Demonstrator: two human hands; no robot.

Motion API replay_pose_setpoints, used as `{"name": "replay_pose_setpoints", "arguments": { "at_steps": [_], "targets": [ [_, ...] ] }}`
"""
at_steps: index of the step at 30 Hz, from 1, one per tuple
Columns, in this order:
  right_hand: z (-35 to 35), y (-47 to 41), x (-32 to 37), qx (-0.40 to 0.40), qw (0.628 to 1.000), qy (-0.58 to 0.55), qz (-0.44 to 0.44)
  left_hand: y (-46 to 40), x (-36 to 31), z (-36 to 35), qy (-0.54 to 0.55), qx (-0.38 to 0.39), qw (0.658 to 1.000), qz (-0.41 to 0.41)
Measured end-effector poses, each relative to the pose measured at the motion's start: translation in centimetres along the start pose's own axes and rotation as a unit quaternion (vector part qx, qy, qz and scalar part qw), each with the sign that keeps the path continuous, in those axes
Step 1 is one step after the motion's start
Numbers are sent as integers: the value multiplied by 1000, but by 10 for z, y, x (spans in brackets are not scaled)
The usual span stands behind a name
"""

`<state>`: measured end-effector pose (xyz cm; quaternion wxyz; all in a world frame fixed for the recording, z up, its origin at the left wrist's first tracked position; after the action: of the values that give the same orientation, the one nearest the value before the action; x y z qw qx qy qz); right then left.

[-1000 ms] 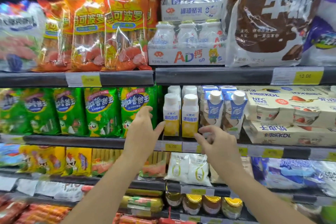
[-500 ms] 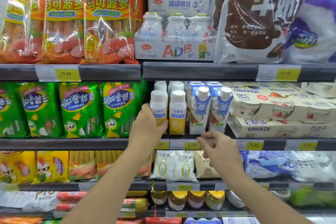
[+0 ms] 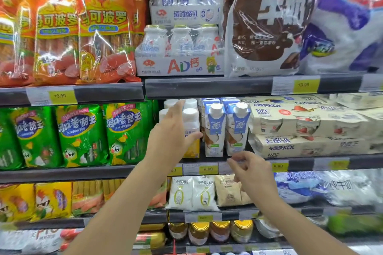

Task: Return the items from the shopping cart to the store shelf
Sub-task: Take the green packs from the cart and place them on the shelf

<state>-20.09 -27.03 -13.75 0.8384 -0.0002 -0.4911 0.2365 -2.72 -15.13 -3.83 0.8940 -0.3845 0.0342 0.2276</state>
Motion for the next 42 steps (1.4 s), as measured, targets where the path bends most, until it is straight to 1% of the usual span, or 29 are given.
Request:
{"name": "replay_pose_setpoints", "arguments": {
  "at_steps": [2,3,5,13,21,22,24,26,27,28,30,34,38,42],
  "targets": [
    [6,-3,-2,-4,1000,5,1,-5,-3,-6,-29,38,999,20],
    [10,-5,-4,-8,1000,5,1,-7,-4,-8,-41,43,998,25],
    [14,-7,-5,-12,1000,-3,-1,-11,-4,-11,-50,30,998,29],
    [17,-11,-14,-19,1000,-18,-16,-9,-3,-20,-12,6,999,42],
    [16,-11,-15,-18,1000,-16,-11,-5,-7,-17,-21,11,999,47],
    [16,-11,-14,-19,1000,-16,-7,-3,-5,-15,-22,6,999,38],
    [17,-11,-13,-26,999,-18,3,4,3,-6,-13,-35,999,9],
    [19,-10,-12,-38,999,-21,10,12,15,4,6,-86,996,21],
    [20,-10,-12,-46,999,-20,14,16,22,6,18,-93,995,44],
    [20,-10,-11,-52,998,-16,17,19,27,5,32,-88,993,75],
    [21,-10,-10,-58,998,-3,24,23,35,-4,66,-51,987,137],
    [18,-14,-5,-47,998,23,30,21,42,-17,111,11,971,210],
    [17,-20,-1,-46,998,34,34,19,45,-20,128,38,962,238],
    [17,-21,3,-45,998,30,29,20,47,-19,134,45,964,225]
  ]
}}
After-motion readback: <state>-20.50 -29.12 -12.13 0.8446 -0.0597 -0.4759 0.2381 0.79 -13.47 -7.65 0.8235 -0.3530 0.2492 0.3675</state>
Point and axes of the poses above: each hand's wrist, its own y-axis away from the middle knuckle, its own z-axis out of the back of the hand, x = y × z, the point moved 3 cm from there along -y, towards the middle knuckle, and after that the axes turned 4 degrees about -x, right-handed, at the moved point
